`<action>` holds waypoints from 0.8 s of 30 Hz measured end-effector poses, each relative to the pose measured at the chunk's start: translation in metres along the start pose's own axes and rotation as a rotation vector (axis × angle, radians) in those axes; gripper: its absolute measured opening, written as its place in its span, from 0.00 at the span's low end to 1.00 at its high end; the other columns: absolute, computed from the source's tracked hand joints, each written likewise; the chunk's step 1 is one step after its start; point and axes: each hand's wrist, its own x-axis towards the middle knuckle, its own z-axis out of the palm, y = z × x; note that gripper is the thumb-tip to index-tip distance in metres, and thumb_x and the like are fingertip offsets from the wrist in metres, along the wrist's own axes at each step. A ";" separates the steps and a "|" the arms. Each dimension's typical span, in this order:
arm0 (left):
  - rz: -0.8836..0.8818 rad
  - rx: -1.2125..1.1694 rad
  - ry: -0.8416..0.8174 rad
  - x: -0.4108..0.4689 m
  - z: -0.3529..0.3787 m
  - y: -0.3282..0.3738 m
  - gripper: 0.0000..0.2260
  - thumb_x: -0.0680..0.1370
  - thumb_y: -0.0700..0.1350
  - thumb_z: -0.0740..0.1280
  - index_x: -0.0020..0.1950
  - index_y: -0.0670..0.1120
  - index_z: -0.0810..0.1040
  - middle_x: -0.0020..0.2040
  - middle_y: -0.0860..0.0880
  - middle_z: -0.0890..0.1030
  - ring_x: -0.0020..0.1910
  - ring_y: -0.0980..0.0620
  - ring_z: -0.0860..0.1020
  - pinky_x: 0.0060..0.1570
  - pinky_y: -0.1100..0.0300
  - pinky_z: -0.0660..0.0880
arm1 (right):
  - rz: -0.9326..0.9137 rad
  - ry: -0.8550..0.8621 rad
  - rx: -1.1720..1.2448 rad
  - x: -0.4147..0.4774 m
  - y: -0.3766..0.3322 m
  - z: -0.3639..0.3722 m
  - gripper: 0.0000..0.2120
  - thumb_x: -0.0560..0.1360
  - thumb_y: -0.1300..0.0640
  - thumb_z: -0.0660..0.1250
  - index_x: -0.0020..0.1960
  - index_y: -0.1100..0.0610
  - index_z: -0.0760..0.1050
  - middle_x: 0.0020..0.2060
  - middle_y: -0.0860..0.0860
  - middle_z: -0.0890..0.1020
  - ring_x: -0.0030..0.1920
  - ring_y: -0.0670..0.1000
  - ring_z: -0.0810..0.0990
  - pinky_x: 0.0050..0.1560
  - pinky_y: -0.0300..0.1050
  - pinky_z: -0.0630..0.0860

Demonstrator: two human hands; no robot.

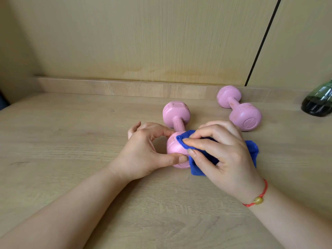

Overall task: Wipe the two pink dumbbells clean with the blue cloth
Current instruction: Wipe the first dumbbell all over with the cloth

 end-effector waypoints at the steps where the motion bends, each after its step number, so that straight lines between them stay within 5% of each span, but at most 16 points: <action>1: 0.000 0.000 0.002 0.000 0.000 0.000 0.22 0.58 0.68 0.73 0.49 0.64 0.79 0.54 0.64 0.80 0.64 0.63 0.73 0.75 0.46 0.45 | 0.000 -0.026 -0.010 0.000 -0.001 0.000 0.08 0.75 0.58 0.70 0.52 0.56 0.84 0.49 0.48 0.82 0.54 0.54 0.77 0.54 0.57 0.71; 7: 0.020 -0.010 -0.027 0.001 0.001 -0.001 0.23 0.60 0.64 0.72 0.52 0.58 0.81 0.52 0.65 0.81 0.59 0.63 0.74 0.71 0.40 0.57 | 0.107 -0.158 -0.183 0.005 -0.012 0.009 0.16 0.80 0.47 0.59 0.62 0.52 0.79 0.56 0.47 0.79 0.60 0.53 0.75 0.58 0.52 0.66; 16: 0.001 -0.004 -0.036 0.001 0.000 0.001 0.22 0.60 0.67 0.73 0.50 0.60 0.80 0.53 0.67 0.81 0.62 0.63 0.74 0.74 0.43 0.50 | -0.059 -0.054 -0.030 -0.004 -0.006 -0.003 0.10 0.76 0.64 0.69 0.54 0.56 0.84 0.49 0.48 0.83 0.52 0.55 0.78 0.49 0.56 0.72; 24: -0.003 -0.011 -0.011 0.002 0.002 -0.003 0.24 0.60 0.66 0.72 0.52 0.59 0.81 0.51 0.64 0.81 0.59 0.65 0.73 0.70 0.40 0.60 | 0.189 -0.138 -0.173 0.006 -0.017 0.007 0.14 0.81 0.50 0.58 0.60 0.47 0.80 0.55 0.40 0.80 0.56 0.49 0.76 0.60 0.52 0.65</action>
